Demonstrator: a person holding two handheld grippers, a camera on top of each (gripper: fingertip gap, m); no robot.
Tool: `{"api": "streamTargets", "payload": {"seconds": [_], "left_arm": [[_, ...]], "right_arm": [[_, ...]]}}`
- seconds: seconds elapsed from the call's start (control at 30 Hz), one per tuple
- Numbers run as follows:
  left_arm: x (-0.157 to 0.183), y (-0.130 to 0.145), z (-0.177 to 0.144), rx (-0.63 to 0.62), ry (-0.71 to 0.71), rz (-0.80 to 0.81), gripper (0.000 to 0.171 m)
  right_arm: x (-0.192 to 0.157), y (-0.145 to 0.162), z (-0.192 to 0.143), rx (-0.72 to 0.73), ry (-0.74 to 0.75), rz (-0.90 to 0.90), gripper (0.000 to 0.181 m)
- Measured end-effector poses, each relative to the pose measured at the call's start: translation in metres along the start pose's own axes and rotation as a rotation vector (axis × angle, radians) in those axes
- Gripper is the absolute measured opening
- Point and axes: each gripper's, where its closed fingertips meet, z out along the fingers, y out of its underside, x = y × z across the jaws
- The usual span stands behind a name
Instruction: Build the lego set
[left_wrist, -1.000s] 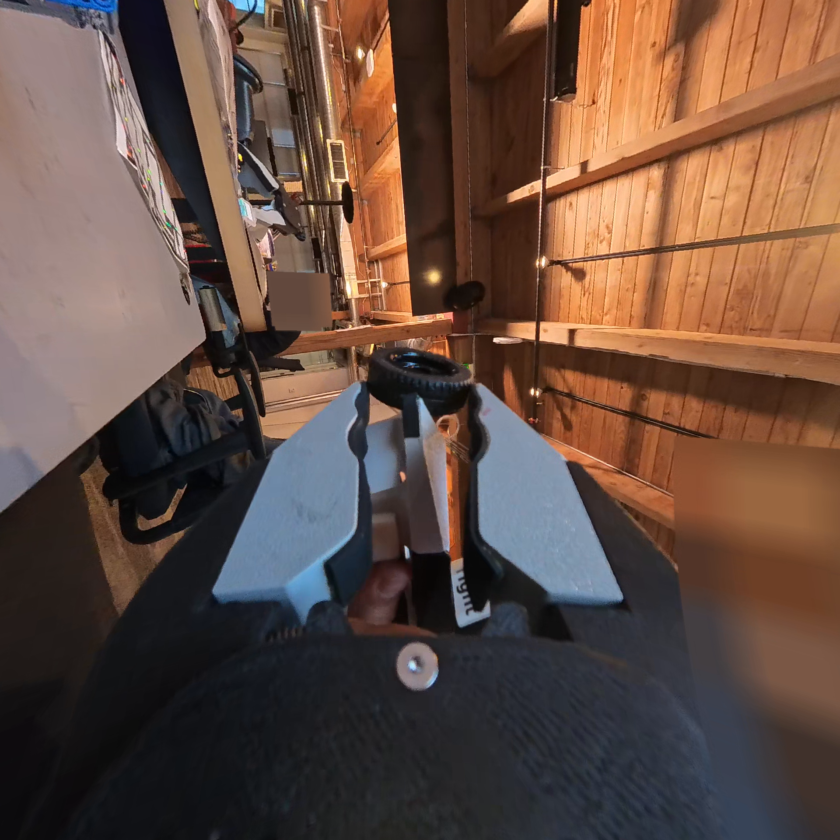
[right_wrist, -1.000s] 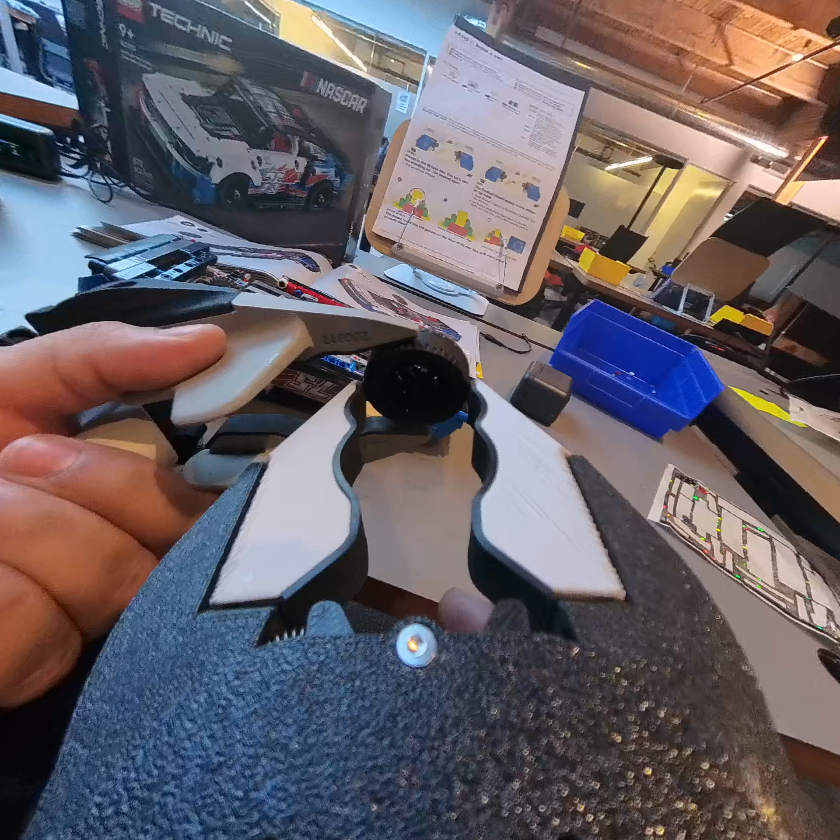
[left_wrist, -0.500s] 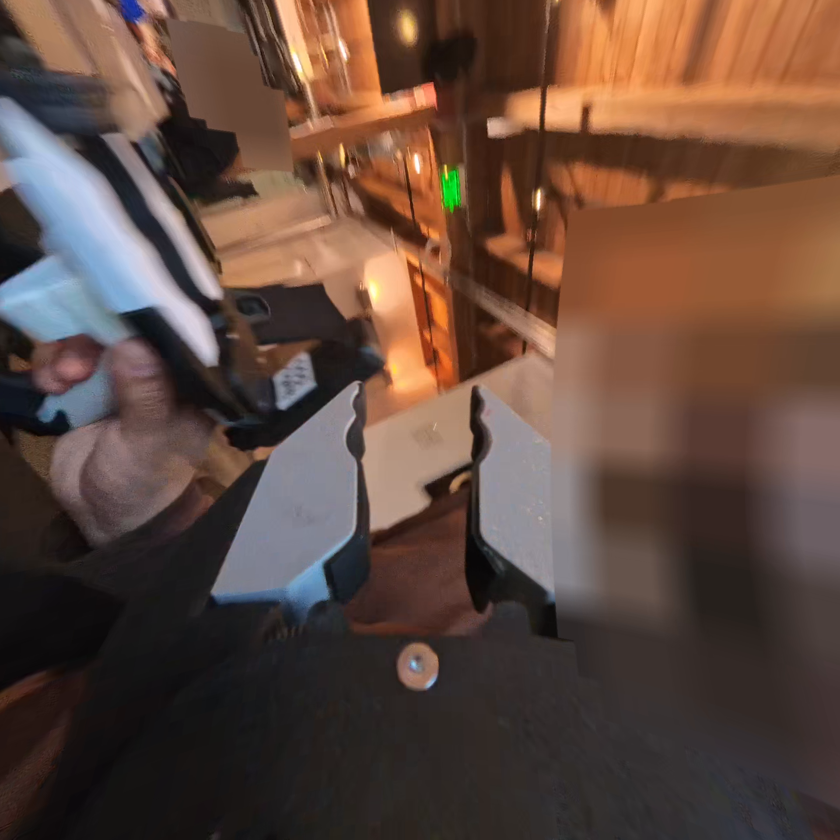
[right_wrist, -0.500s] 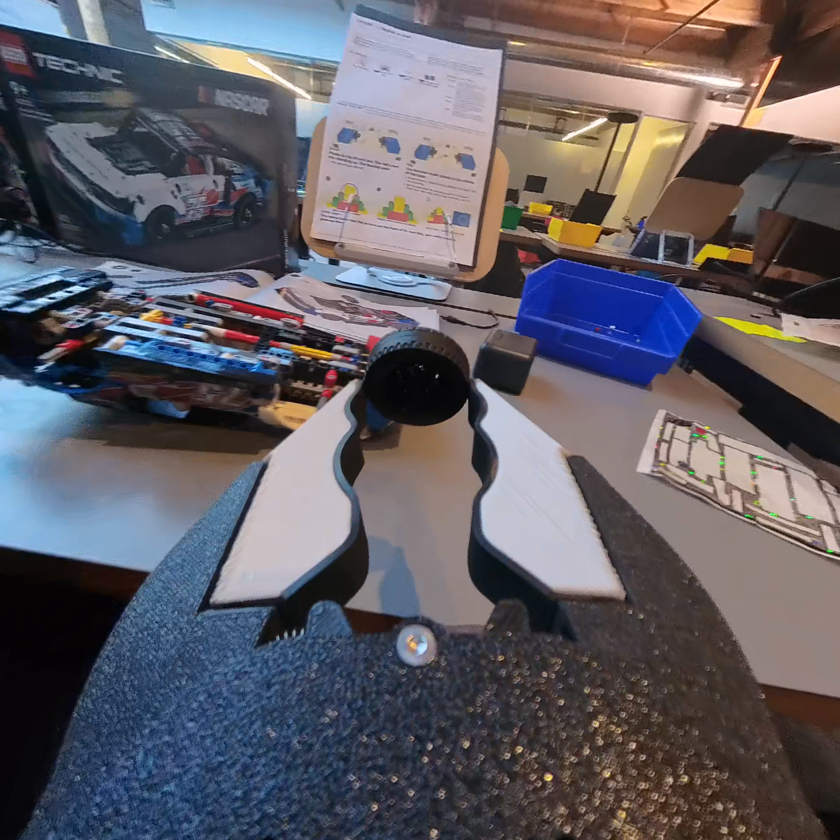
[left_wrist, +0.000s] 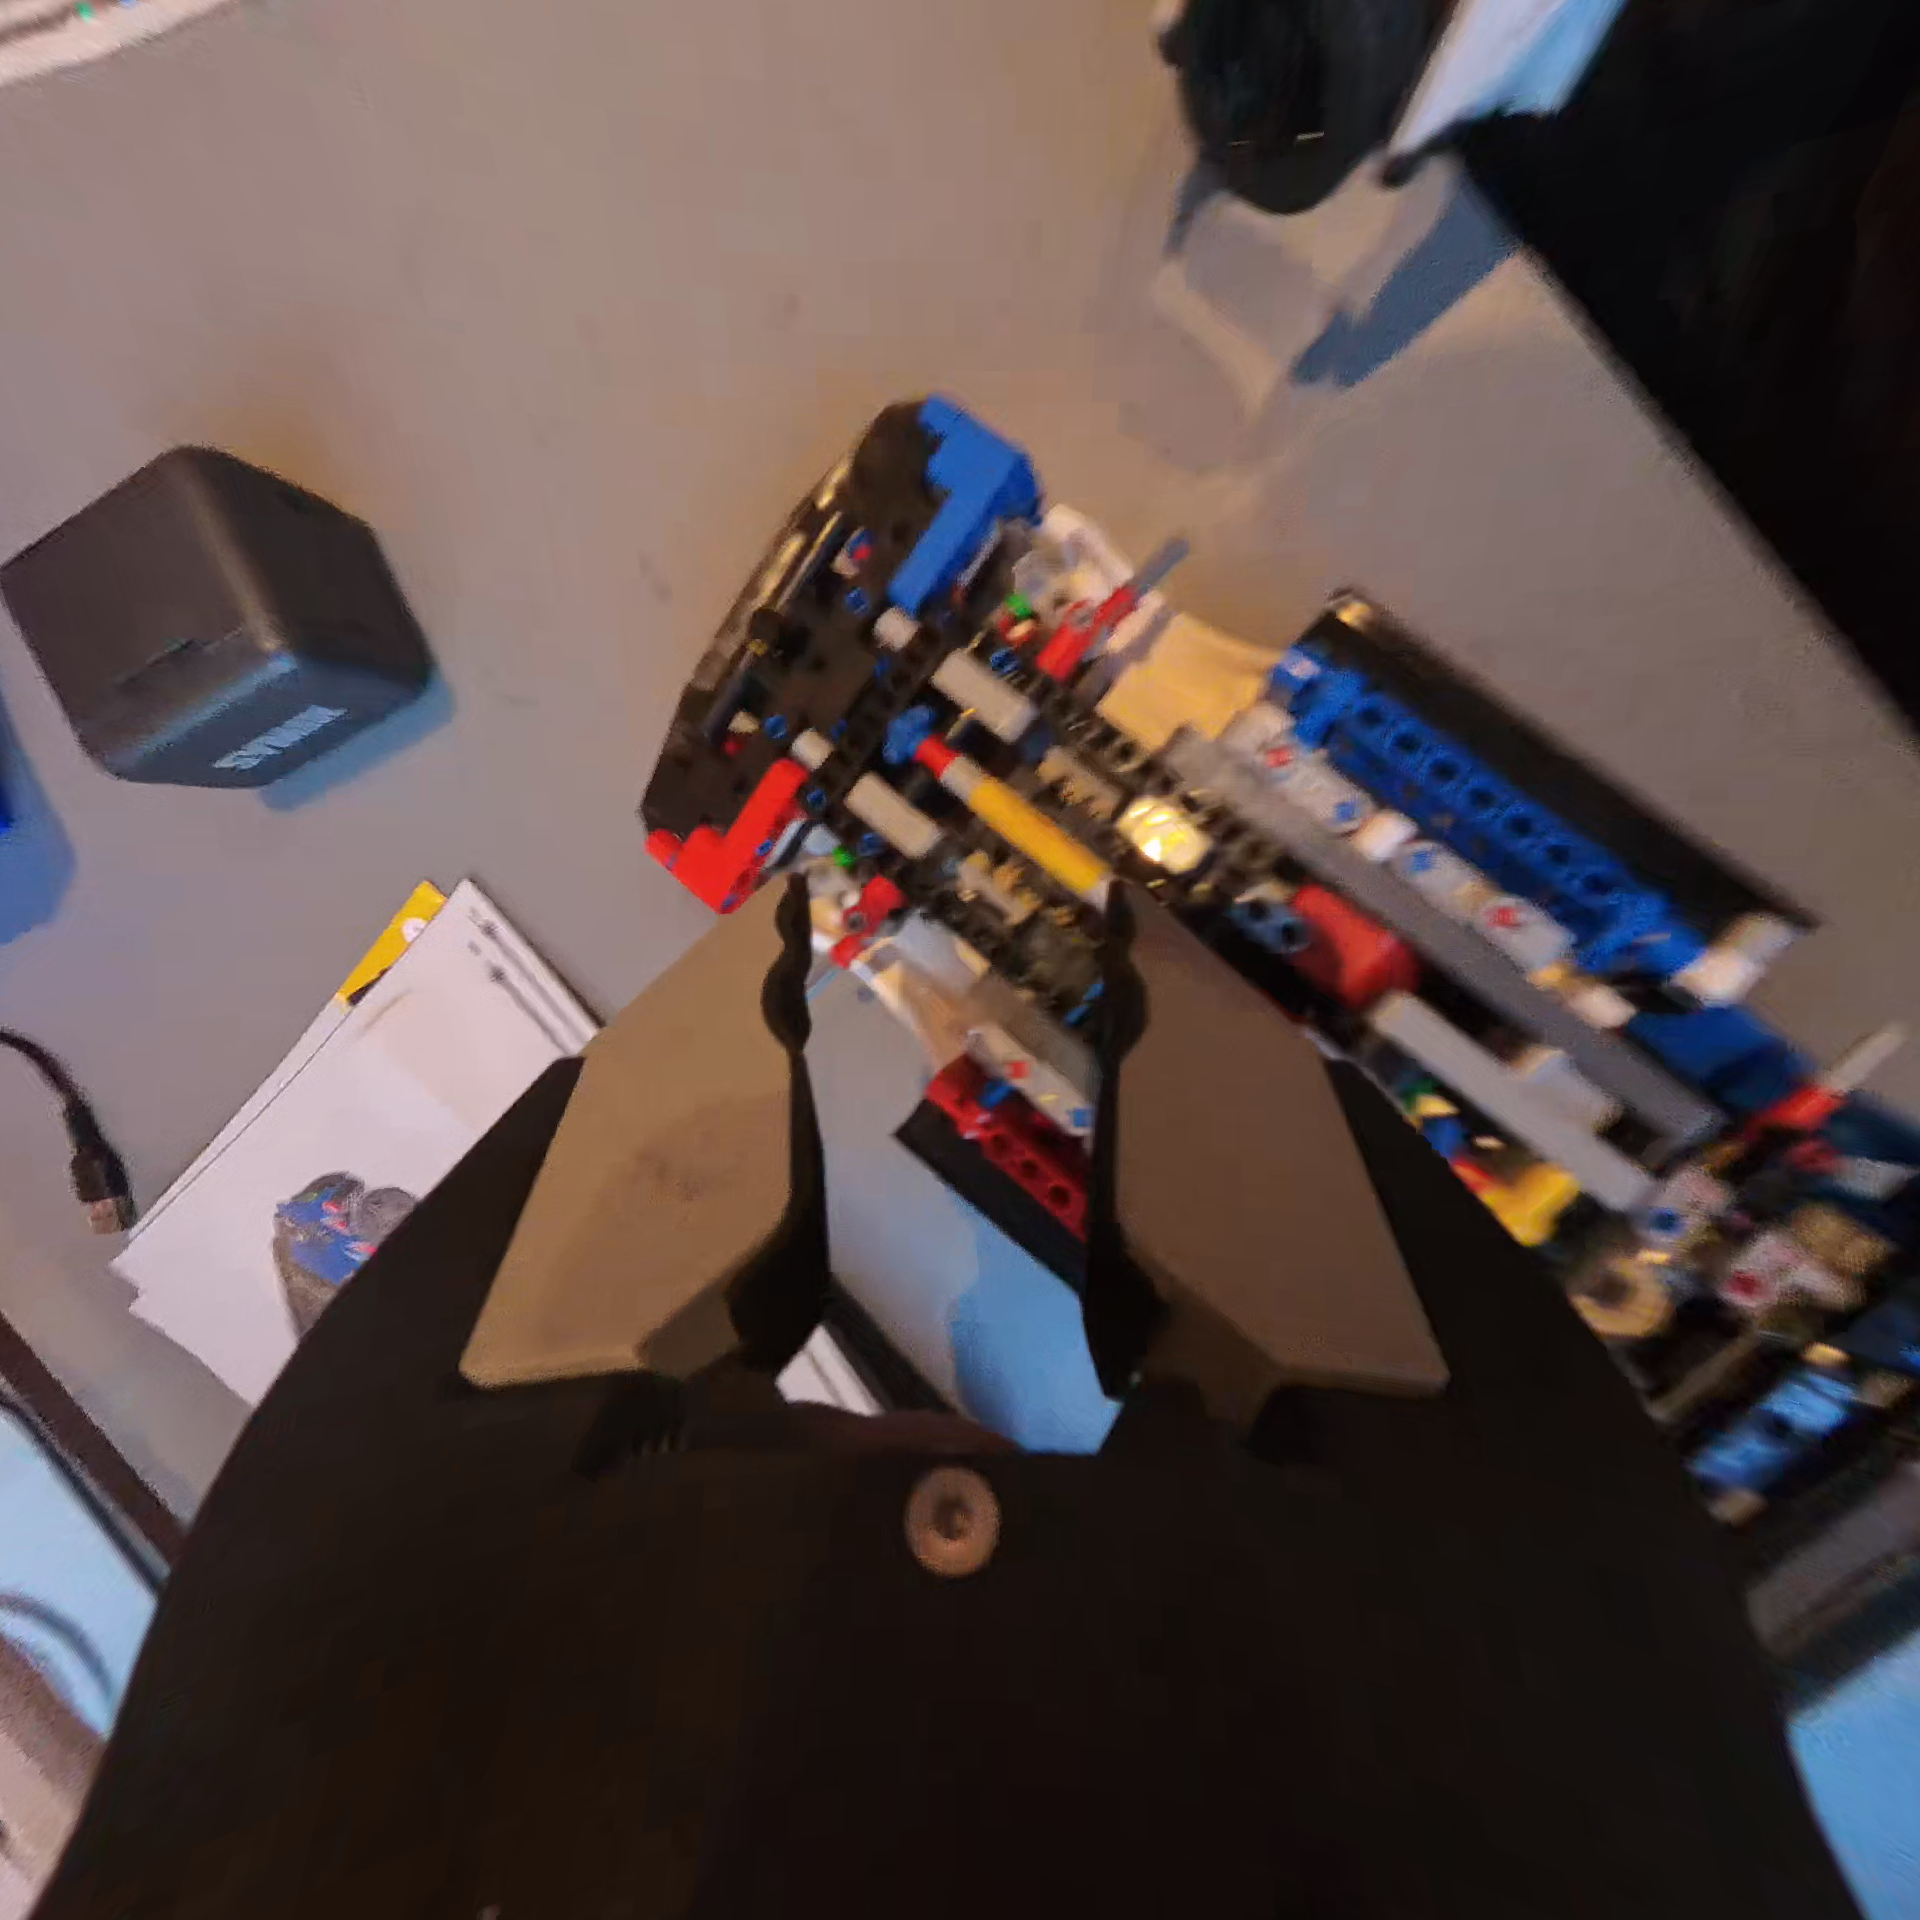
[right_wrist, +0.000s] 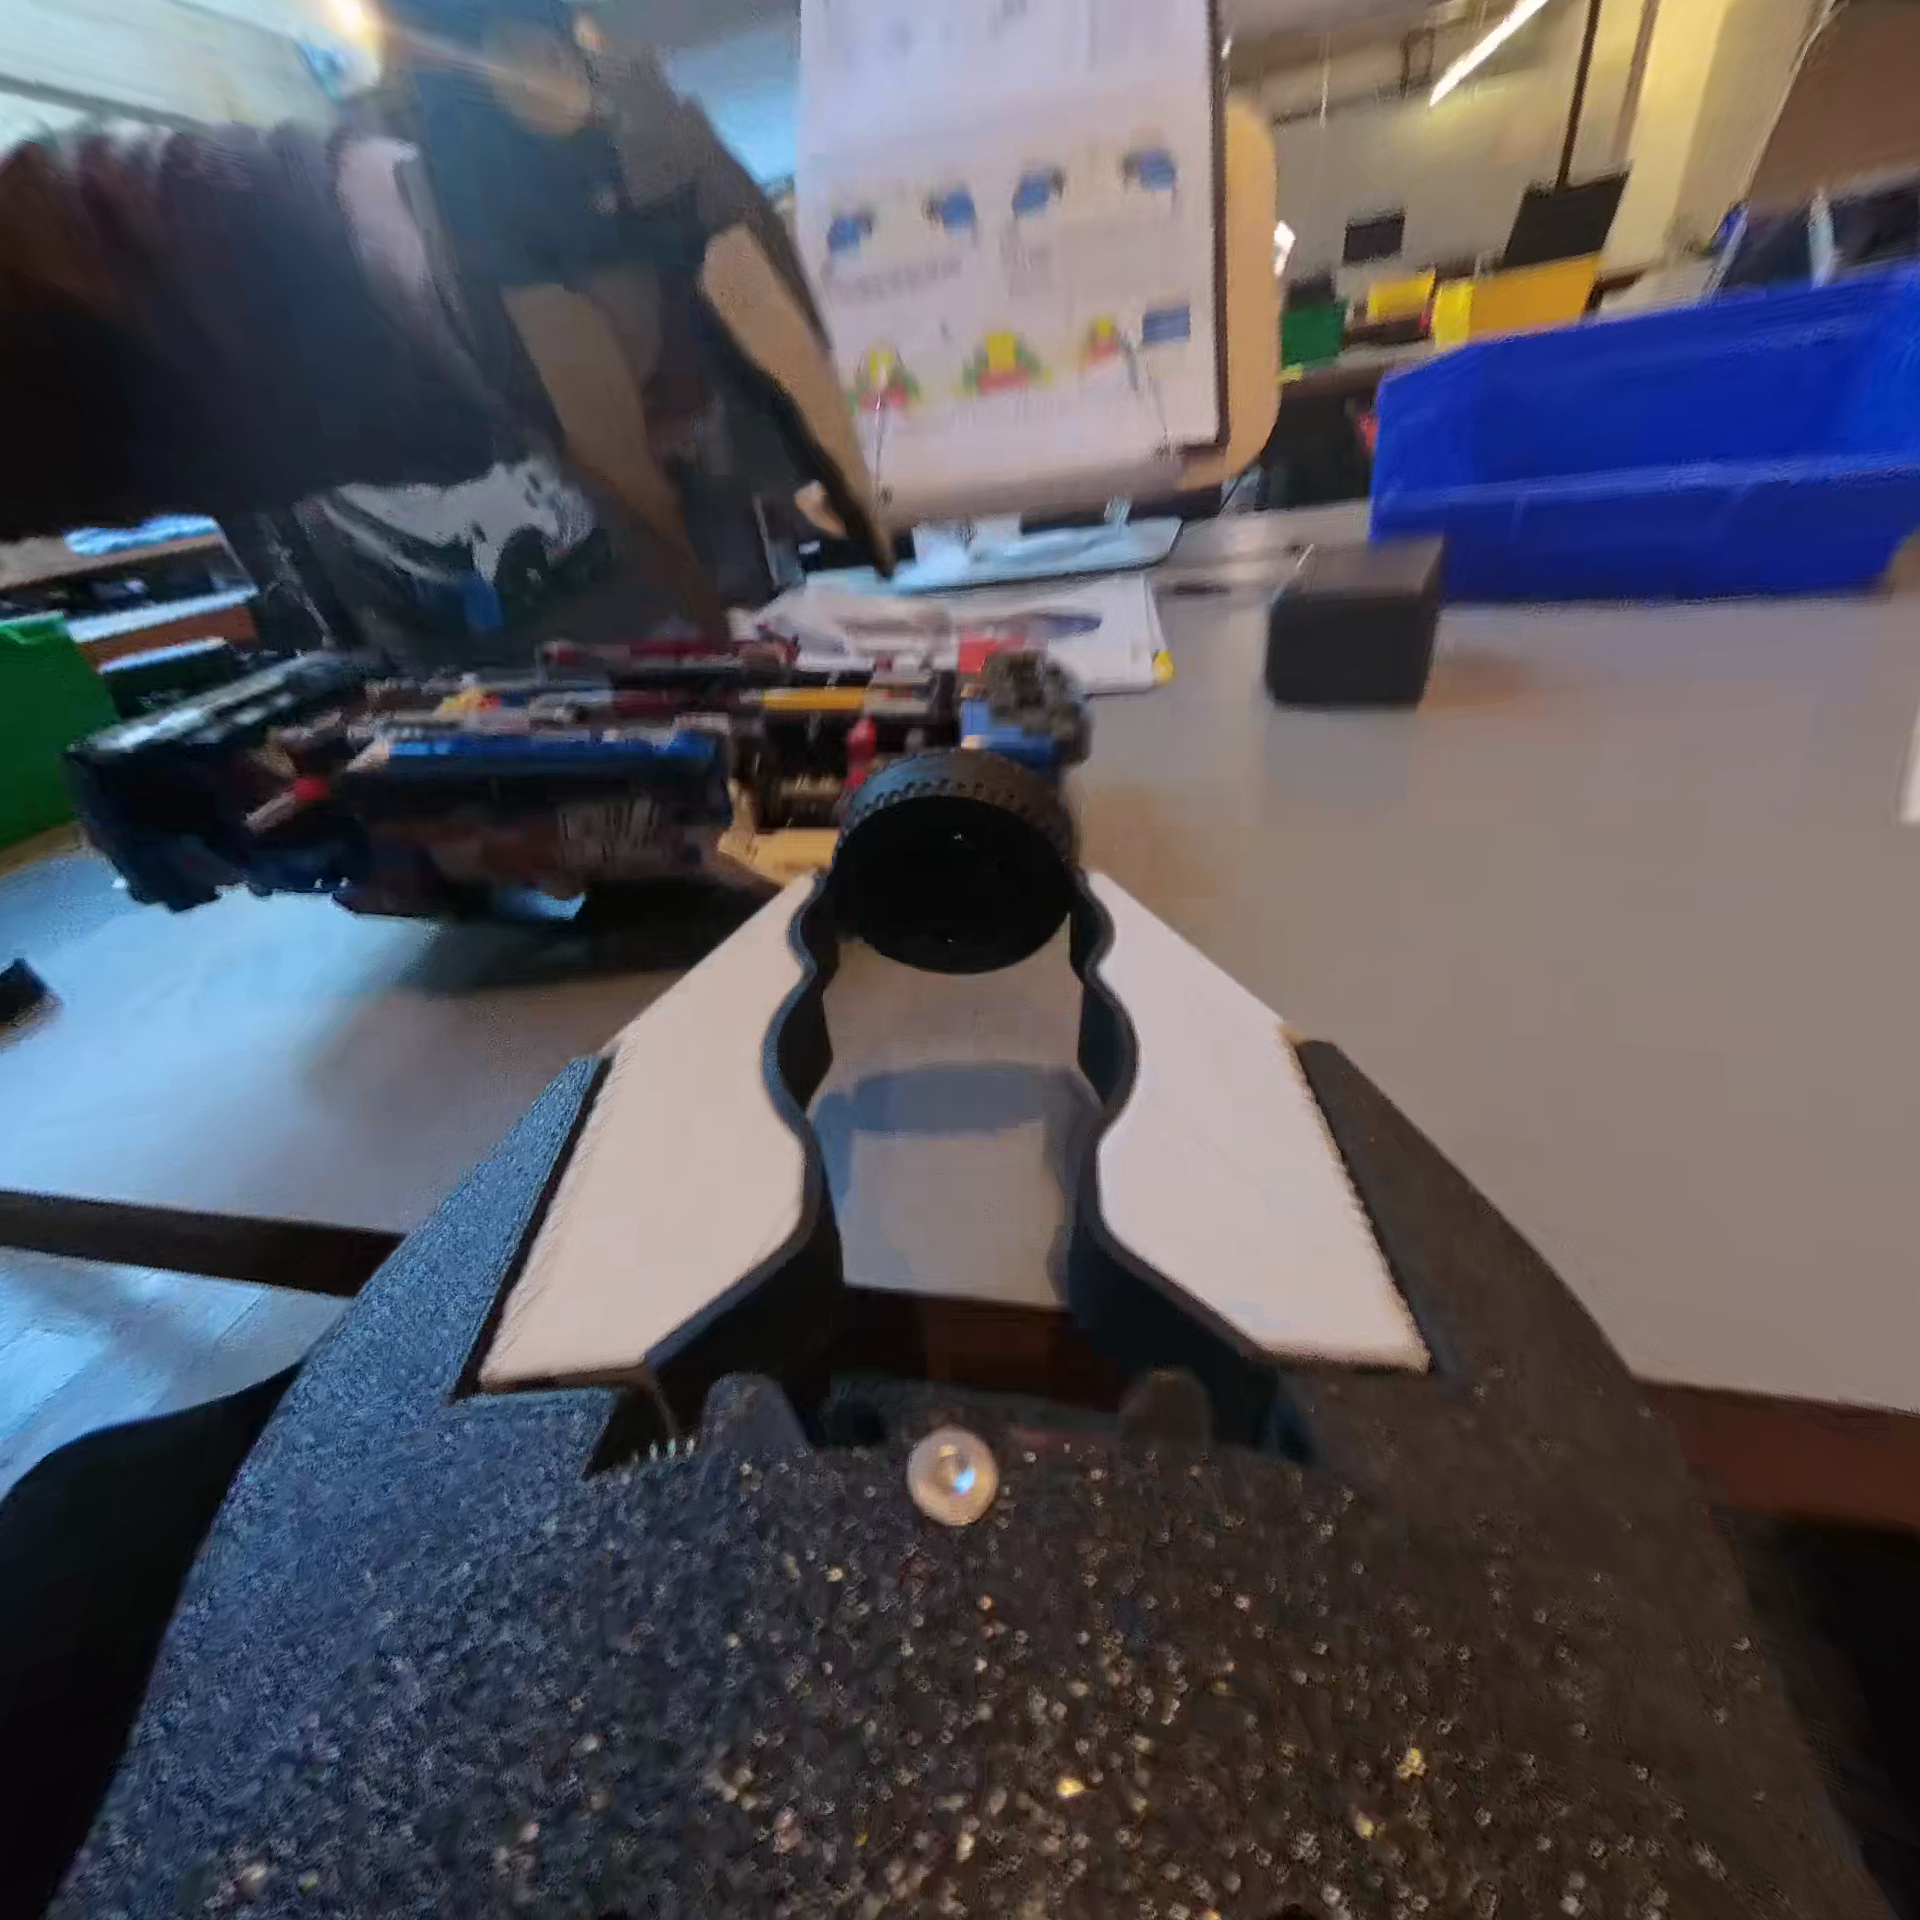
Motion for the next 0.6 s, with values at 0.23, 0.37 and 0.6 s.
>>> {"api": "streamTargets", "payload": {"seconds": [0.23, 0.37, 0.6], "left_arm": [[-0.025, 0.041, 0.005, -0.070, 0.069, -0.319, 0.076], [-0.004, 0.024, 0.008, 0.026, 0.228, -0.592, 0.061], [0.023, 0.009, 0.028, -0.067, 0.315, -0.691, 0.036]], "right_arm": [[-0.029, -0.017, 0.005, 0.030, -0.063, 0.002, 0.039], [-0.031, -0.015, -0.002, 0.007, -0.037, -0.063, 0.039], [-0.004, -0.016, -0.022, 0.004, 0.030, -0.080, 0.040]]}}
